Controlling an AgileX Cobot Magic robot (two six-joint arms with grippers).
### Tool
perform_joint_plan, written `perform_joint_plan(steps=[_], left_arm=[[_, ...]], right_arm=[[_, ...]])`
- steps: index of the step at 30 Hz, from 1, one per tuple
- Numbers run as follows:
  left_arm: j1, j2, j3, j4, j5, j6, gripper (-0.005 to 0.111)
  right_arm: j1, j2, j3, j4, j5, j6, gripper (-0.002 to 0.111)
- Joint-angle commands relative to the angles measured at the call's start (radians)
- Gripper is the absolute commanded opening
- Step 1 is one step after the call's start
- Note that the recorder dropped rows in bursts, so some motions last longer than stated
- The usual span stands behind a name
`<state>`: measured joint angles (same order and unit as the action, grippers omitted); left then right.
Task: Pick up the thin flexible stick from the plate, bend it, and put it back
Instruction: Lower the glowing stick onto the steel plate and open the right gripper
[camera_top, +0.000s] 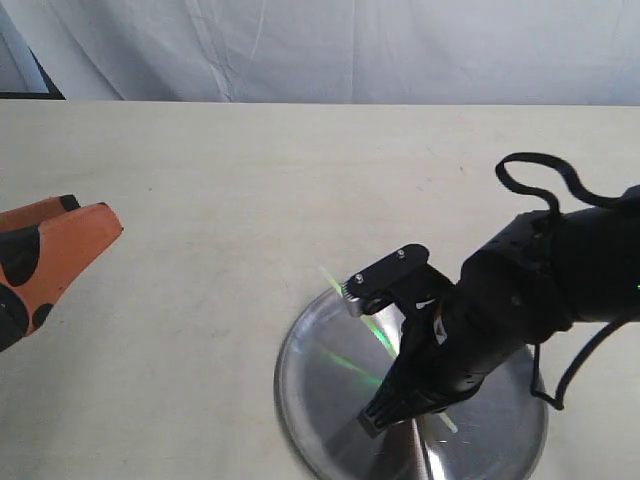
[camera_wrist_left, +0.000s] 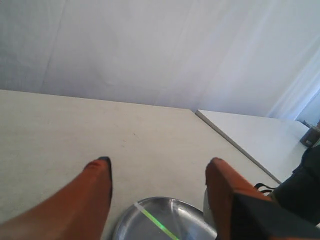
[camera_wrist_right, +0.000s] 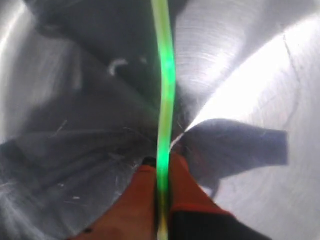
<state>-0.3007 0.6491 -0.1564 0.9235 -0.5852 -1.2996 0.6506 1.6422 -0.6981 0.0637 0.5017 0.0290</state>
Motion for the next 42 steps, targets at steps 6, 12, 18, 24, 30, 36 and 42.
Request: perform_joint_plan(steps=[6, 12, 18, 24, 30, 36, 42], left_arm=[[0.001, 0.004, 0.003, -0.005, 0.003, 0.003, 0.054], [0.001, 0.004, 0.003, -0.005, 0.003, 0.003, 0.054], [0.001, 0.004, 0.003, -0.01, 0.005, 0.003, 0.054], [0.001, 0.004, 0.003, -0.01, -0.021, 0.003, 0.034], [0.001, 0.0, 0.003, -0.004, -0.128, 0.192, 0.0], [0.001, -0.089, 0.003, -0.008, -0.137, 0.336, 0.0], [0.001, -0.269, 0.003, 0.018, 0.061, 0.308, 0.0]], right_arm=[[-0.006, 0.101, 0.004, 0.015, -0.09, -0.01, -0.001], [-0.006, 0.111, 0.004, 0.009, -0.069, -0.01, 0.01], [-0.006, 0.105, 0.004, 0.009, -0.041, 0.013, 0.052], [-0.006, -0.009, 0.004, 0.009, -0.028, 0.049, 0.028], [-0.006, -0.213, 0.004, -0.018, -0.015, 0.058, -0.001], [-0.006, -0.43, 0.004, -0.161, 0.001, 0.18, -0.001], [-0.004, -0.653, 0.004, -0.38, 0.074, 0.313, -0.001]])
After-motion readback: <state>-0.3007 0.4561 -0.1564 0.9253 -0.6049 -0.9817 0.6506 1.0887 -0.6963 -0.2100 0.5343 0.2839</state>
